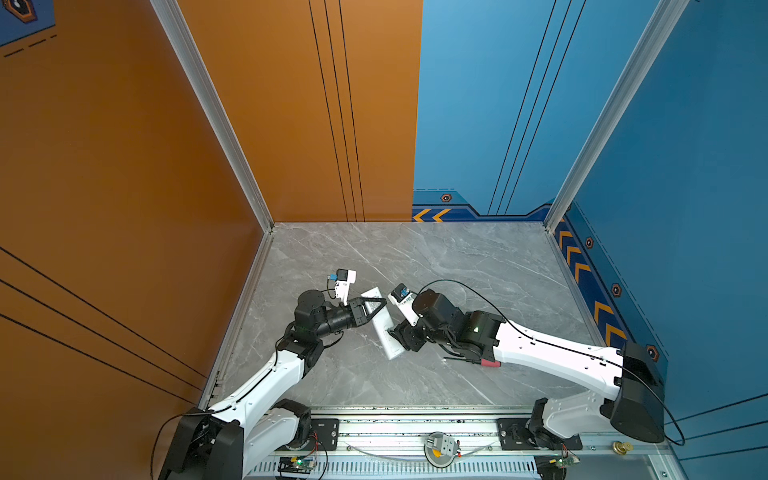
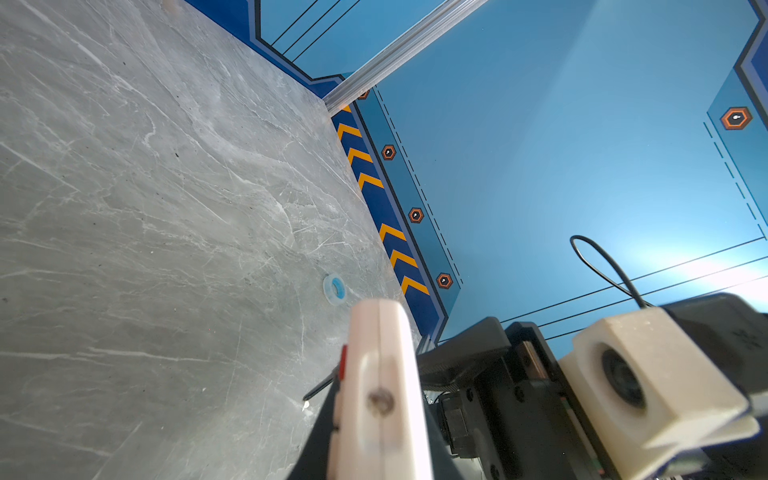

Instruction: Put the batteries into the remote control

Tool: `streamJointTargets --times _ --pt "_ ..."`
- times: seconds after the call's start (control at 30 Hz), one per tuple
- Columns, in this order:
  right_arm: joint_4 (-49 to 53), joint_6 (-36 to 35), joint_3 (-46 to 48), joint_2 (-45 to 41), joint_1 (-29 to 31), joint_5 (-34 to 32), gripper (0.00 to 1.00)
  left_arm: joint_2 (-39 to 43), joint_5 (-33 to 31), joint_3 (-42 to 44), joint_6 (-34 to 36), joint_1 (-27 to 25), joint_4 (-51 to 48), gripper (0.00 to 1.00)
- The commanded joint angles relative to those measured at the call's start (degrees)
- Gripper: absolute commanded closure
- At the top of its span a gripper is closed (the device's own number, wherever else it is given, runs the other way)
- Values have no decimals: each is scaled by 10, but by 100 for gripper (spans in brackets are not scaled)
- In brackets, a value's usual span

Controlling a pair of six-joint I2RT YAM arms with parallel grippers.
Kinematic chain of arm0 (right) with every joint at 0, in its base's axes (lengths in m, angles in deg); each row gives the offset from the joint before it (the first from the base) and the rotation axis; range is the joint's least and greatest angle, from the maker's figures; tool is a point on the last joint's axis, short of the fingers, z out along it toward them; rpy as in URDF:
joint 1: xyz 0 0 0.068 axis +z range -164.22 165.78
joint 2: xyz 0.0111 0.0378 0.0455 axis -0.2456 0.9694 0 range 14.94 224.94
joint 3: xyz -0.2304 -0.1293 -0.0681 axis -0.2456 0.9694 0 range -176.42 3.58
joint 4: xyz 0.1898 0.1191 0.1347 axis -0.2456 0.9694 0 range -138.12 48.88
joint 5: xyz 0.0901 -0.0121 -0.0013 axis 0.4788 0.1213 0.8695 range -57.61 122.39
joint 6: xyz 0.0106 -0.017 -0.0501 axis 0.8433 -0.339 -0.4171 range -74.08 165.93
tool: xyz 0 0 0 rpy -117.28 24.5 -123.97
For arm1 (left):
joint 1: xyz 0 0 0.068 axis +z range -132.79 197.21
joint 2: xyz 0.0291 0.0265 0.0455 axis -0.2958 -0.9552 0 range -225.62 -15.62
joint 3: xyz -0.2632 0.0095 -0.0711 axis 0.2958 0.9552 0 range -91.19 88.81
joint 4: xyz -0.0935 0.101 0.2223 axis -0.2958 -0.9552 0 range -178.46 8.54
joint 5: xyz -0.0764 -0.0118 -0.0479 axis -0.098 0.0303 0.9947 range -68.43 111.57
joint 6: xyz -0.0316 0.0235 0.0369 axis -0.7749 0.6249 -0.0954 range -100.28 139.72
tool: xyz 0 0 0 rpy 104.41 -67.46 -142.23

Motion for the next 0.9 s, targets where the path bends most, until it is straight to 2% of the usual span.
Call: streamJointTargets --times 0.0,0.57,0.87 --pt "4 9 -13 11 -5 -15 35 16 12 -18 1 -2 13 100" --pt "28 7 -40 -4 6 -23 34 27 -9 -19 11 1 -23 100" --pt "47 8 -50 -32 16 -30 27 50 -48 -38 9 11 -79 100"
